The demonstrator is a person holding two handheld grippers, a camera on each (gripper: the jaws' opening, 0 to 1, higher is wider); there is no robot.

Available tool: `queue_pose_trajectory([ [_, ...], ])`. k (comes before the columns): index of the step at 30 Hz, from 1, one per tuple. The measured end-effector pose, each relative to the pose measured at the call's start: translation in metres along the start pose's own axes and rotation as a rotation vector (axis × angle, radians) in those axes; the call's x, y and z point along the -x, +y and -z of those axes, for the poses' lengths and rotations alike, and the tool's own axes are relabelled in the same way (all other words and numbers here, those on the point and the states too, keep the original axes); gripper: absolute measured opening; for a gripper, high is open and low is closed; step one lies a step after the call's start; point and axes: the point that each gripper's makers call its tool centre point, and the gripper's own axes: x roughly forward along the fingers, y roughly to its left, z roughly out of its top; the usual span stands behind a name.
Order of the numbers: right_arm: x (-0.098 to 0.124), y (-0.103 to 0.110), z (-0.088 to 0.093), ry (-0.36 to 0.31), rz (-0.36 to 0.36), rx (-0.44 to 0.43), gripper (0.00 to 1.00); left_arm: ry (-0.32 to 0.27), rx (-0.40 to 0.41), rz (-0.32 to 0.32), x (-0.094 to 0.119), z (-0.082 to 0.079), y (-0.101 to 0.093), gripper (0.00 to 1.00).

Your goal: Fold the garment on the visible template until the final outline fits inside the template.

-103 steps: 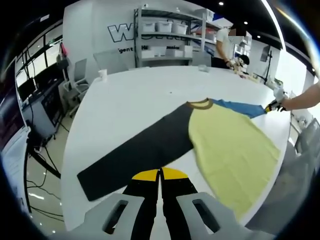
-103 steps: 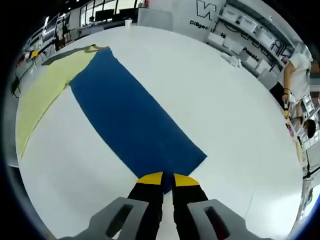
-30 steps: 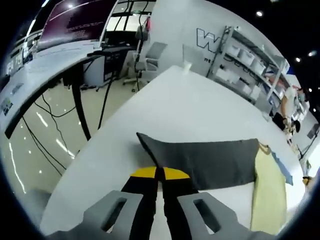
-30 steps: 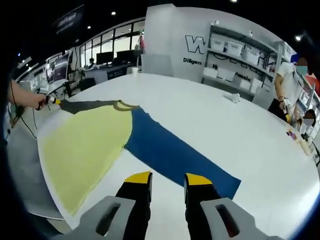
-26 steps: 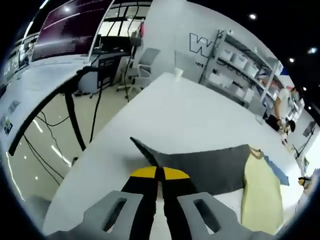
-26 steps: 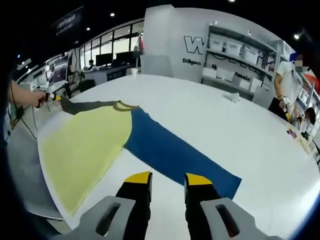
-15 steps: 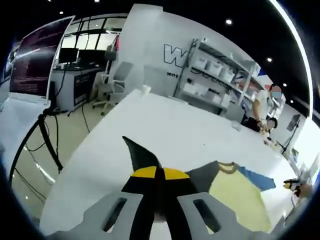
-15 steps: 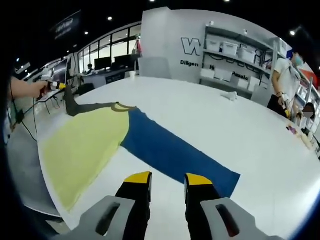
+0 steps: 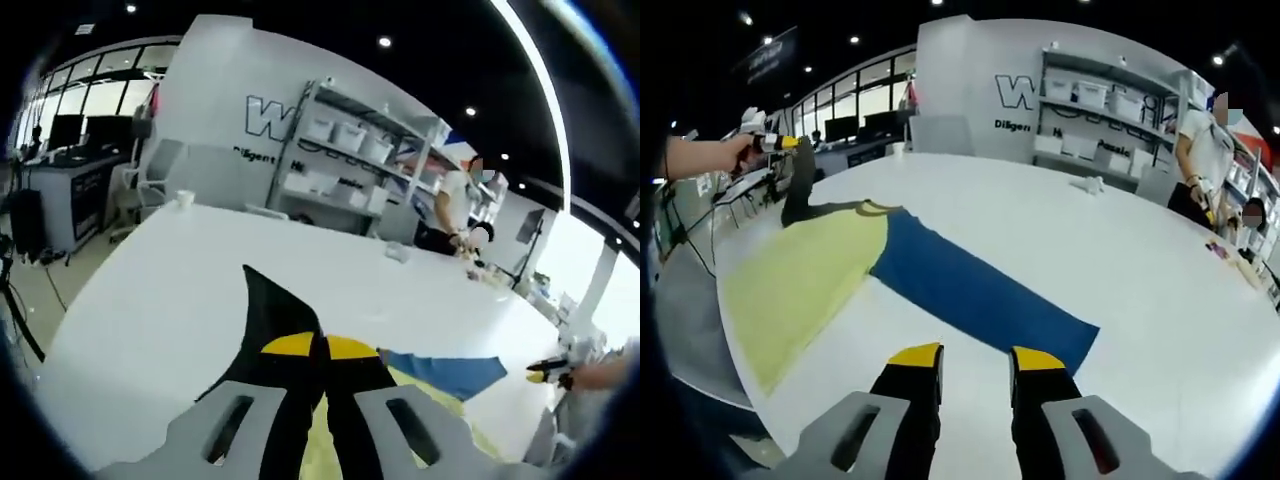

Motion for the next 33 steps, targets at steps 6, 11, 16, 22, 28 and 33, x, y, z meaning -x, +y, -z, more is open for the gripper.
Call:
queue_pose_trajectory([
  [6, 0.007, -0.008, 0.003, -0.002, 0.005, -0.001, 0.21, 0.026, -0.019, 0.088, -0.028, 0.012, -0.043, 0.01],
  [11, 0.009, -0.012, 0.004, -0.004, 0.002, -0.002, 0.21, 0.050, -0.018, 0.165, -0.047, 0.025, -0.075, 0.01],
  [16, 0.012, -0.017, 0.006, -0.006, 0.002, -0.001, 0.21, 0.076, -0.024, 0.226, -0.058, 0.036, -0.102, 0.01],
  [22, 0.014, -0.018, 0.008, -0.005, 0.001, -0.007, 0.21, 0.106, -0.070, 0.260, -0.070, 0.054, -0.133, 0.01],
  [28, 0.017, -0.022, 0.008, -0.004, 0.004, -0.009, 0.21, 0.161, -0.144, 0.249, -0.089, 0.087, -0.151, 0.01],
  [33, 0.018, -0.024, 0.008, 0.001, 0.006, -0.004, 0.21, 0.217, -0.186, 0.245, -0.098, 0.113, -0.156, 0.01],
])
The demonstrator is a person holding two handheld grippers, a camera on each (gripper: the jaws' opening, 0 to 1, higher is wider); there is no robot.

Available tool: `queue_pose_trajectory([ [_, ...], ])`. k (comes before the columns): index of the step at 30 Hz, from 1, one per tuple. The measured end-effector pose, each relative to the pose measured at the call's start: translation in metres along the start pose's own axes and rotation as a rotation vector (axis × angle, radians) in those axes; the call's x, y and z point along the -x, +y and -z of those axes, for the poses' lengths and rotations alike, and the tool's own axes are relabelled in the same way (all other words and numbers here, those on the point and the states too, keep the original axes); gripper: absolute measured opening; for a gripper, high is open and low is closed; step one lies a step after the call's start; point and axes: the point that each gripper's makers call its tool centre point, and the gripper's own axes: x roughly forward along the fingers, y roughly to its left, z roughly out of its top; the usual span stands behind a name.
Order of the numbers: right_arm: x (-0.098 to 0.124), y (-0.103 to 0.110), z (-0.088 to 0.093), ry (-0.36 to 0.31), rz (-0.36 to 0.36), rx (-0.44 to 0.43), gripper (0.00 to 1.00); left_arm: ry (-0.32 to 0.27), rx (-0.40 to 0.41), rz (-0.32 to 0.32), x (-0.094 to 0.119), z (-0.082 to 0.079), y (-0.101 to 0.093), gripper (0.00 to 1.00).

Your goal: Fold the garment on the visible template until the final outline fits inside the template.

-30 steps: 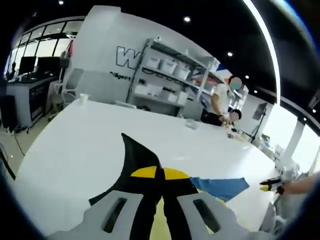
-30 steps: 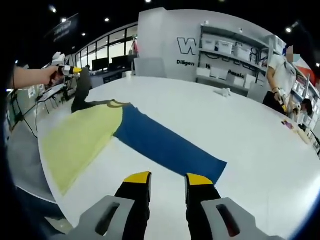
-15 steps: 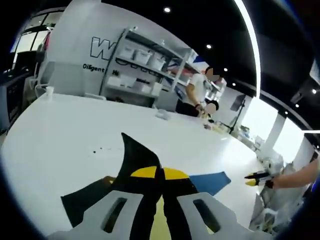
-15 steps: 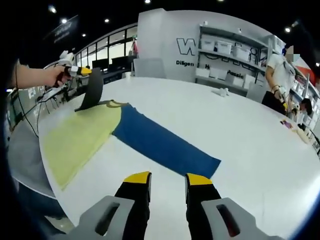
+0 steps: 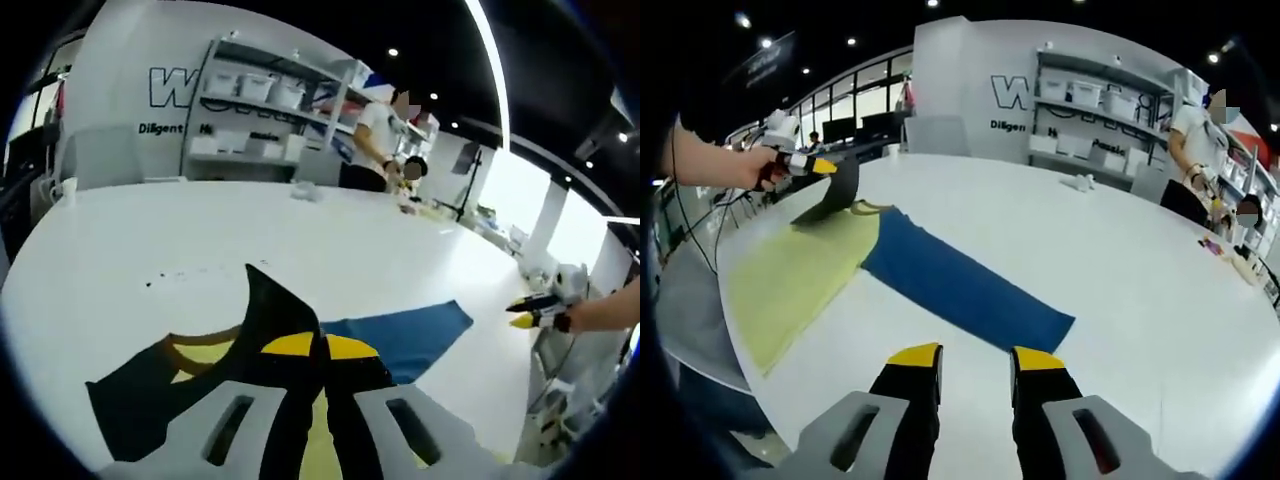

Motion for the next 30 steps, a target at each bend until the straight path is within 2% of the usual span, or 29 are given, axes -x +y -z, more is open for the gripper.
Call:
queue_pose_trajectory([
  [6, 0.001, 0.000, 0.001, 0.004, 0.003, -0.001, 0.21, 0.053, -0.031, 0.032, -0.012, 0.019, -0.007, 0.01],
  [12, 0.001, 0.000, 0.003, 0.006, 0.005, -0.007, 0.21, 0.134, -0.088, 0.058, -0.022, 0.043, -0.013, 0.01],
  [25, 0.008, -0.001, 0.009, 0.011, 0.016, -0.019, 0.21, 0.209, -0.119, 0.090, -0.044, 0.072, -0.034, 0.02],
  [30, 0.010, -0.002, 0.011, 0.015, 0.017, -0.020, 0.21, 0.242, -0.130, 0.094, -0.051, 0.087, -0.035, 0.02],
])
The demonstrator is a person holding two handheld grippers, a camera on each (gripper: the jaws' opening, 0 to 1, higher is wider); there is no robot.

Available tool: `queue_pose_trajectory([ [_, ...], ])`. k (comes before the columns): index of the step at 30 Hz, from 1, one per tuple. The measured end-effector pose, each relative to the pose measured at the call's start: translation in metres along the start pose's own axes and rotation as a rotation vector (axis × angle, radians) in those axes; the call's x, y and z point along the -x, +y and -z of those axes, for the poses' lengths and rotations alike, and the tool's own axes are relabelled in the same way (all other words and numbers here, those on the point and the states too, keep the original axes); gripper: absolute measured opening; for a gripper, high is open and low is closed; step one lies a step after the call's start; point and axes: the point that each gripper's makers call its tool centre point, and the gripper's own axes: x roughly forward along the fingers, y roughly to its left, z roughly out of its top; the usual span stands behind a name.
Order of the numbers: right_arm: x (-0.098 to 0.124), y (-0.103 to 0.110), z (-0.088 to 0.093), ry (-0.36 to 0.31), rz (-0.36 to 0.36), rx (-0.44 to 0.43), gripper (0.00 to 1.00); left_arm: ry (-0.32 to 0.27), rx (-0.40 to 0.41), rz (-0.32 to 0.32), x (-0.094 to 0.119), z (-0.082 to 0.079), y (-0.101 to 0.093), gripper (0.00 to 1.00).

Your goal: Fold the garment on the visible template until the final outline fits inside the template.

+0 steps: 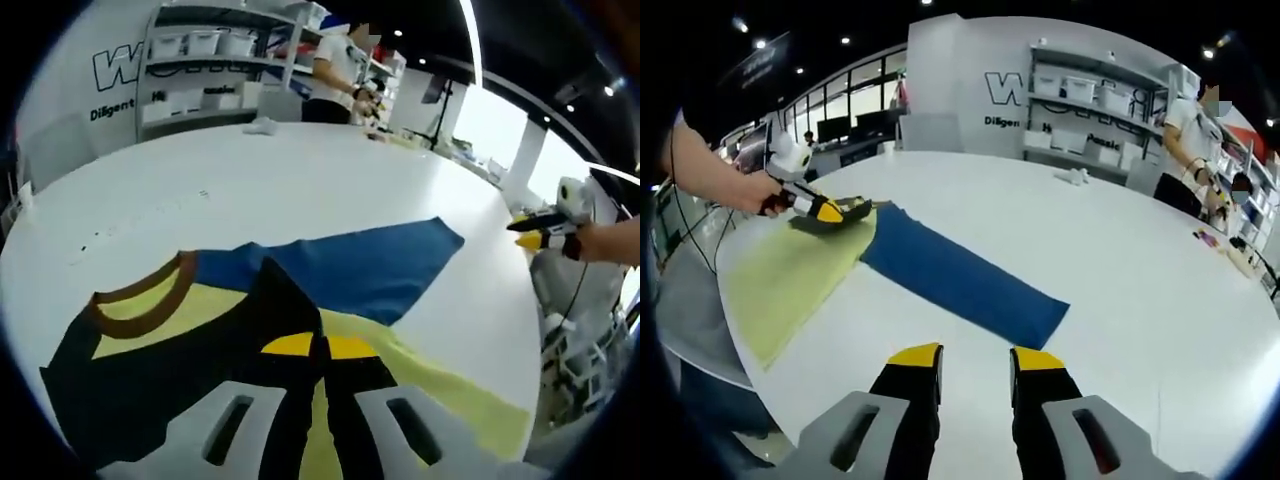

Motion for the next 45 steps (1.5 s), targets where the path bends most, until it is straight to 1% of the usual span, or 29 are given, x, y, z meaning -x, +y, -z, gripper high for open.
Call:
queue_pose_trajectory([
  [7, -0.001, -0.001, 0.001, 0.004, -0.002, 0.004, 0.21, 0.017, 0.001, 0.021, -0.007, 0.008, -0.008, 0.02],
  [11, -0.004, 0.002, -0.001, 0.004, -0.009, 0.008, 0.21, 0.013, 0.009, 0.040, -0.008, 0.007, -0.014, 0.04],
  [15, -0.010, 0.005, -0.004, 0.001, -0.016, 0.010, 0.22, 0.004, 0.013, 0.066, -0.004, 0.006, -0.022, 0.07],
  [18, -0.014, 0.009, -0.008, -0.001, -0.025, 0.013, 0.22, 0.008, 0.014, 0.074, -0.001, 0.008, -0.024, 0.11],
  [21, -0.018, 0.011, -0.010, -0.003, -0.032, 0.017, 0.22, 0.013, 0.016, 0.079, 0.004, 0.011, -0.023, 0.12],
  [25, -0.024, 0.012, -0.012, -0.004, -0.036, 0.013, 0.22, 0.005, 0.026, 0.064, 0.016, 0.011, -0.013, 0.11],
  [30, -0.030, 0.012, -0.012, 0.000, -0.028, -0.022, 0.22, -0.014, 0.027, 0.050, 0.038, 0.009, -0.003, 0.11],
  [38, -0.037, 0.013, -0.013, 0.012, -0.015, -0.040, 0.22, -0.057, 0.027, 0.033, 0.067, 0.006, 0.005, 0.13],
  [45, -0.045, 0.011, -0.008, 0.032, -0.007, -0.081, 0.21, -0.097, 0.032, 0.019, 0.088, 0.002, 0.010, 0.16],
])
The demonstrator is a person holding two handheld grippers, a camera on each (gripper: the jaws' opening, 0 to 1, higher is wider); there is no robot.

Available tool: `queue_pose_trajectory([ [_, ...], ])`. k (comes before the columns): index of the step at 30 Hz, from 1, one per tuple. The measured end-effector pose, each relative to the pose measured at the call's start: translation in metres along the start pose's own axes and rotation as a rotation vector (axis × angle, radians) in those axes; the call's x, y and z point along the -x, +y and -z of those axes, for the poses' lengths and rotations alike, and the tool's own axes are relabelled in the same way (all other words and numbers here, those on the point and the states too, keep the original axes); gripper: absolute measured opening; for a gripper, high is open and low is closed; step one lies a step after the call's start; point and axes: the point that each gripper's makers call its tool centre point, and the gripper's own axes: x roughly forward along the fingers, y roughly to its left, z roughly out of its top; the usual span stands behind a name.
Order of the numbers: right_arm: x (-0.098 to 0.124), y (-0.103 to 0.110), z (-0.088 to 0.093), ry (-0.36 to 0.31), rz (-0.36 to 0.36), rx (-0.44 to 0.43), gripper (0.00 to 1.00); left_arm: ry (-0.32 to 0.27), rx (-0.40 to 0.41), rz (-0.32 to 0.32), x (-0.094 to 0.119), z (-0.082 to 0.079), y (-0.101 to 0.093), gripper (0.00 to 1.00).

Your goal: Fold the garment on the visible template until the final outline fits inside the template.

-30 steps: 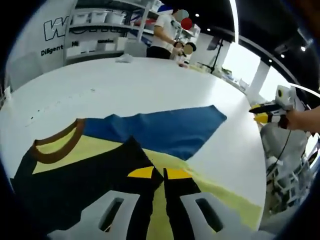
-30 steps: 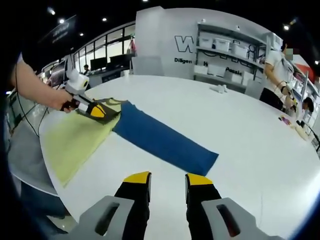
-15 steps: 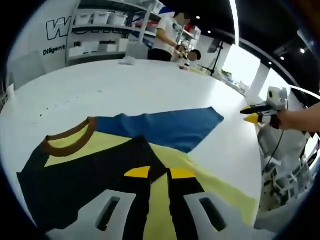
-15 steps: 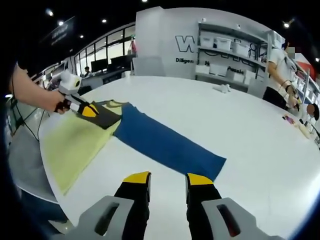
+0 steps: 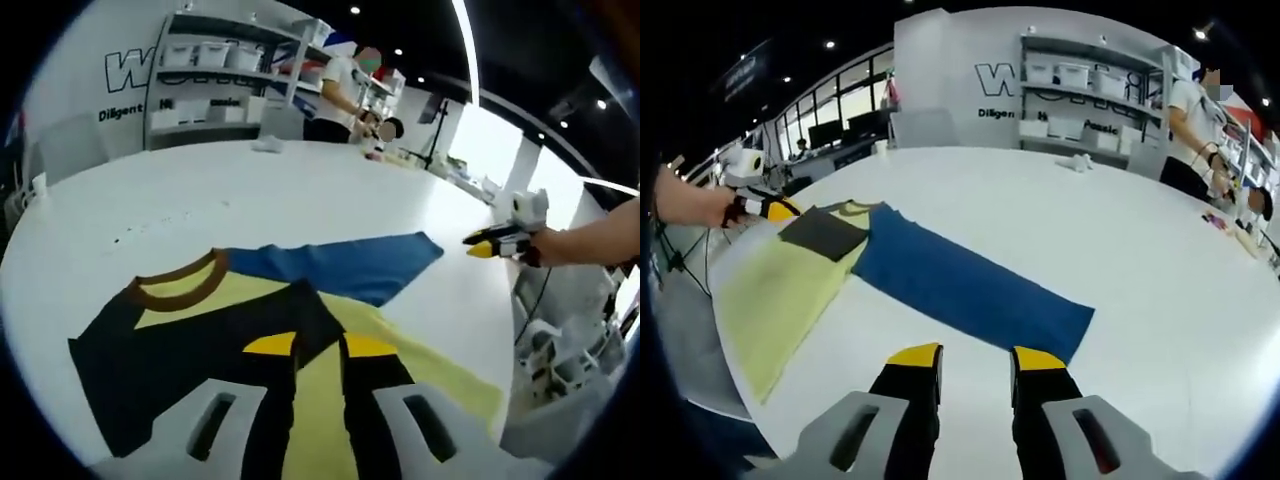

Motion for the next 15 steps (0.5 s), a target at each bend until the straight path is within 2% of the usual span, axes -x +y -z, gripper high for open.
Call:
queue_pose_trajectory([
  [8, -0.009, -0.016, 0.002, 0.017, 0.040, -0.078, 0.20, -0.069, -0.001, -0.019, 0.032, -0.007, 0.007, 0.23],
  [15, -0.012, -0.034, 0.013, 0.049, 0.099, -0.146, 0.20, -0.117, -0.003, -0.048, 0.061, -0.007, 0.018, 0.29],
])
